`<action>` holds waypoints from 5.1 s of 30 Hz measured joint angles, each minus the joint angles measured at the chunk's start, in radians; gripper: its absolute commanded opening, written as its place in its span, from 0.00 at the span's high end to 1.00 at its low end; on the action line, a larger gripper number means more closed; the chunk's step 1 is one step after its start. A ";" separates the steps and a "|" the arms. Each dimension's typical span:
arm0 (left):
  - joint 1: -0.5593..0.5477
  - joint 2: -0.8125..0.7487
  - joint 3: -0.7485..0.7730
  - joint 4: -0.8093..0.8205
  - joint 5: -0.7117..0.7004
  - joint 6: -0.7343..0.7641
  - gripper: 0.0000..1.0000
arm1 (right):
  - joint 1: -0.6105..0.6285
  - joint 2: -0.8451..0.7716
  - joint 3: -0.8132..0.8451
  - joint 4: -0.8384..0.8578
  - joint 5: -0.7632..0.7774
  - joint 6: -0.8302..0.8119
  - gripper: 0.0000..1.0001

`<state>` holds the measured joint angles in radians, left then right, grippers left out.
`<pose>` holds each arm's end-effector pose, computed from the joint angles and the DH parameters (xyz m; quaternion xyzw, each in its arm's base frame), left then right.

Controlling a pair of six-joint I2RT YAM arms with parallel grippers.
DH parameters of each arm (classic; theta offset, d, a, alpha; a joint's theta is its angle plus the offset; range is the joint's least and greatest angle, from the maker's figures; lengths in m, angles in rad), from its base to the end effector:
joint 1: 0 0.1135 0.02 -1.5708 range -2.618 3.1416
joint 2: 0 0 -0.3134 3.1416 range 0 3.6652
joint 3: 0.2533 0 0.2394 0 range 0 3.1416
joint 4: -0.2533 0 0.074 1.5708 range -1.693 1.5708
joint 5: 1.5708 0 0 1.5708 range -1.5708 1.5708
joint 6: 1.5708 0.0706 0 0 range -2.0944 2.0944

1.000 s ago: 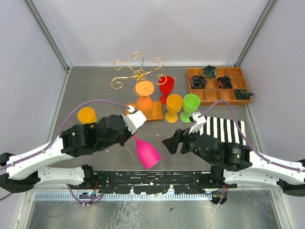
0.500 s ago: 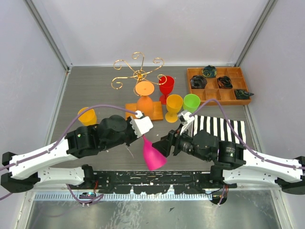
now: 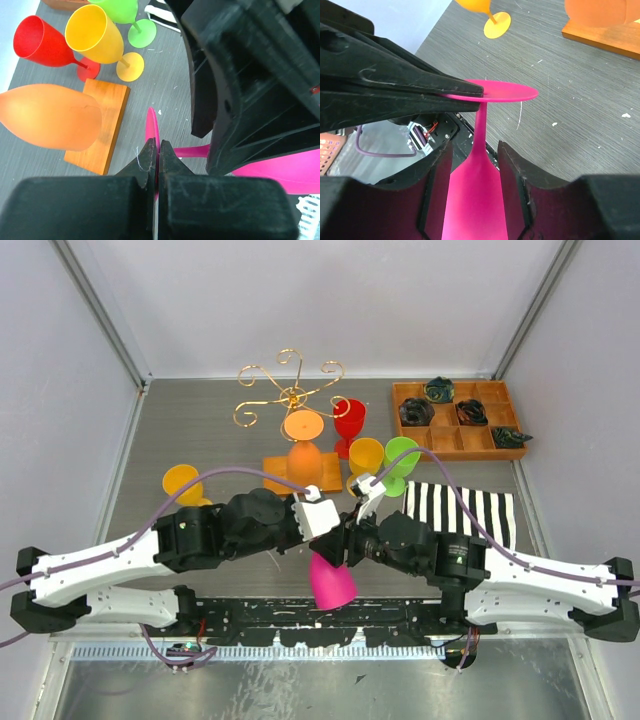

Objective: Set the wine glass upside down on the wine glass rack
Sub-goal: Turn the wine glass upside down at the wine rack, then adjust the wine rack at the center of the board.

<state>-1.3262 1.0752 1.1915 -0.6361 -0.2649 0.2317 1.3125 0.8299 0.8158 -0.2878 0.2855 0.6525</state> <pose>0.0706 -0.2066 0.4051 0.5553 0.6568 -0.1612 0.4841 0.0643 0.1655 0.3593 -0.1785 0.7815 0.4245 0.4209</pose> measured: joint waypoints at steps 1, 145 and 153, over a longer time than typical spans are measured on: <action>-0.004 0.000 0.000 0.003 0.000 0.002 1.00 | 0.000 0.009 0.000 0.000 0.000 0.000 0.53; 0.819 0.526 0.727 -0.292 0.216 -0.178 0.41 | 0.001 -0.224 -0.205 -0.207 0.272 0.240 0.99; 0.824 0.583 0.798 -0.330 0.243 -0.146 0.58 | 0.001 -0.223 -0.205 -0.223 0.280 0.241 0.99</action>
<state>-0.5018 1.6577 1.9892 -0.9661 -0.0216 0.0856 1.3132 0.6067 0.6109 -0.5106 0.5655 0.8940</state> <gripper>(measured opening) 0.446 0.152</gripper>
